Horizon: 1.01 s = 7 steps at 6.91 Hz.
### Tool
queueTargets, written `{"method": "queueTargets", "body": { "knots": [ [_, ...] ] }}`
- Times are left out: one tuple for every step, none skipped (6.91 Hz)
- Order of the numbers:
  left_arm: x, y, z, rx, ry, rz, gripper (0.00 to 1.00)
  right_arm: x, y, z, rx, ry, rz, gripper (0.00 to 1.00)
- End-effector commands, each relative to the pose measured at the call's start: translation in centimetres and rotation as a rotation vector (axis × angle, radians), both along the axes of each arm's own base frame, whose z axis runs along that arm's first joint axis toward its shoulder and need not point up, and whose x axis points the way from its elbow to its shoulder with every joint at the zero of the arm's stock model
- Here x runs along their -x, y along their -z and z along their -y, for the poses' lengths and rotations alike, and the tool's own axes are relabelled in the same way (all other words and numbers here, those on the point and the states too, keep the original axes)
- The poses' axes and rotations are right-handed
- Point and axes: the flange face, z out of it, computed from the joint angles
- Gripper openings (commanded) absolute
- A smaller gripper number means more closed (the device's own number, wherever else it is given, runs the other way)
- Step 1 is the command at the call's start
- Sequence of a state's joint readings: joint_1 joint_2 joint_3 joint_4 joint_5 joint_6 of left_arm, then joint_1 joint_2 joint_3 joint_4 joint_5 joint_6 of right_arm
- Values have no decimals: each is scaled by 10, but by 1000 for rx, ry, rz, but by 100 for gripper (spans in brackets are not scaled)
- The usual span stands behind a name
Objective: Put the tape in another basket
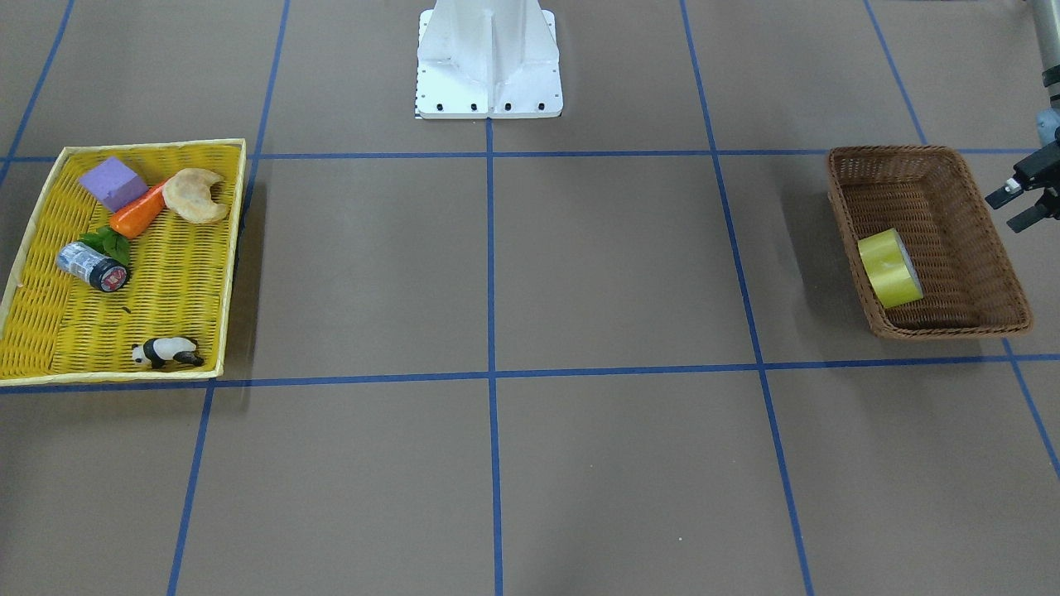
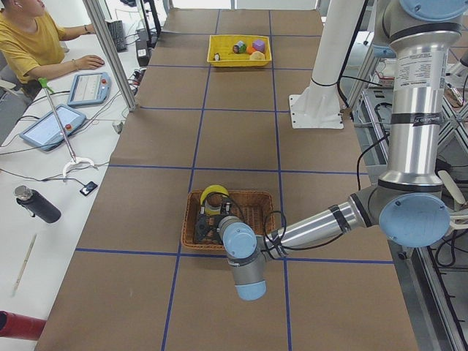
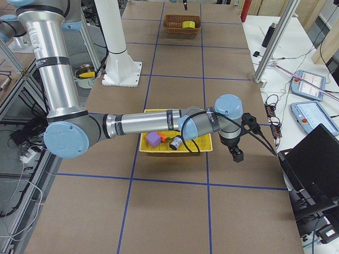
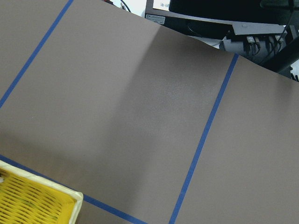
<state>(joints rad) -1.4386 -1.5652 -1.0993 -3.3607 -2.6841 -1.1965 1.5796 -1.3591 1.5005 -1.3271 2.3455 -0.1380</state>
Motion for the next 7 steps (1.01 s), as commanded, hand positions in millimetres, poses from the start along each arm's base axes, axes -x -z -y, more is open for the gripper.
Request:
{"method": "queueTargets", "body": {
  "knots": [
    [46,39,17,-101,162,9,98,-5,-7,-8,8,-8,0,100],
    [55,38,21,-202,212,69,98,-5,-10,-11,12,-8,0,100],
    [60,34,25,-287,269,141,98,-5,-11,-12,14,-8,0,100],
    [63,32,33,-355,321,218,98,-5,-11,-12,14,-8,0,100],
    [70,27,43,-417,337,330,98,-5,-16,-15,21,-10,0,100],
    [87,26,55,-455,340,462,98,-8,-20,-18,31,-15,-1,100],
    [104,31,67,-478,313,594,98,-10,-27,-23,43,-18,-2,100]
  ]
}}
